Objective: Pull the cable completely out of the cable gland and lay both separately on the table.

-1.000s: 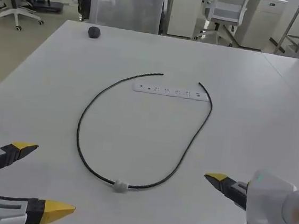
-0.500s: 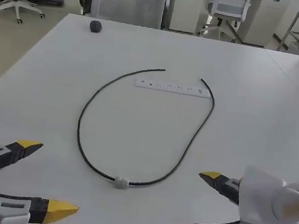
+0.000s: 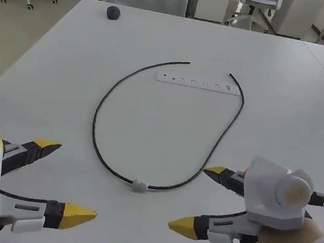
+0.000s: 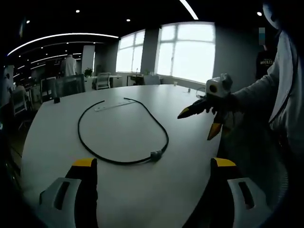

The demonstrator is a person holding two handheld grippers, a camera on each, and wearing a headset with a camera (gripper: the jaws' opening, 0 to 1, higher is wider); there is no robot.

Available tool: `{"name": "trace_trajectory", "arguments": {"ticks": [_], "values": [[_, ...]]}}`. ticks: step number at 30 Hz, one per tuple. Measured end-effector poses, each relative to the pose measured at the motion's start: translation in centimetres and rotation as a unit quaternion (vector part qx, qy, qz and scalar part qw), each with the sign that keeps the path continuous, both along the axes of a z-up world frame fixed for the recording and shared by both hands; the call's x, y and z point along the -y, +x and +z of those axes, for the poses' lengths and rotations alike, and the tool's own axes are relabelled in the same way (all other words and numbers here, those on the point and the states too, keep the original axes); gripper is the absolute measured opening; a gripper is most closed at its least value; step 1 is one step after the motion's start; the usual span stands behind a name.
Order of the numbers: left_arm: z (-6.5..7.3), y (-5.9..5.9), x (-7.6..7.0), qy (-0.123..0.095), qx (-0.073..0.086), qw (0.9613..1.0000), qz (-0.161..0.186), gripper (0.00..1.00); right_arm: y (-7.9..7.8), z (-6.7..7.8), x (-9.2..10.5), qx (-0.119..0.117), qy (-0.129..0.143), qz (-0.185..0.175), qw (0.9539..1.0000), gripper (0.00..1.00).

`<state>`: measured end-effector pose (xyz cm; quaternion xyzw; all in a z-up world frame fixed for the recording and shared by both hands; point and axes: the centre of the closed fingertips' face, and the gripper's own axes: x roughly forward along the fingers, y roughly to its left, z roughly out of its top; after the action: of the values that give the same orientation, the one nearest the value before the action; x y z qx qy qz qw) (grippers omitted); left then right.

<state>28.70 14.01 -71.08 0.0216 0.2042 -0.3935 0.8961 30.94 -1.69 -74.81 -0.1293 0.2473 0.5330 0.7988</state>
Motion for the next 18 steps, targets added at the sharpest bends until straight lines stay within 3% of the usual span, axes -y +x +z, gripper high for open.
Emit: {"name": "trace_trajectory", "arguments": {"ticks": [8,18], "values": [[-0.1,0.2,0.4,-0.005,-0.002,1.0000,-0.006,1.00,0.8,-1.7,-2.1,0.010,-0.015,0.034,0.9993,0.70],[0.1,0.5,0.9,-0.010,-0.001,0.9999,-0.013,0.99,1.9,-3.6,-4.6,0.023,-0.016,0.072,0.9970,0.51]]}}
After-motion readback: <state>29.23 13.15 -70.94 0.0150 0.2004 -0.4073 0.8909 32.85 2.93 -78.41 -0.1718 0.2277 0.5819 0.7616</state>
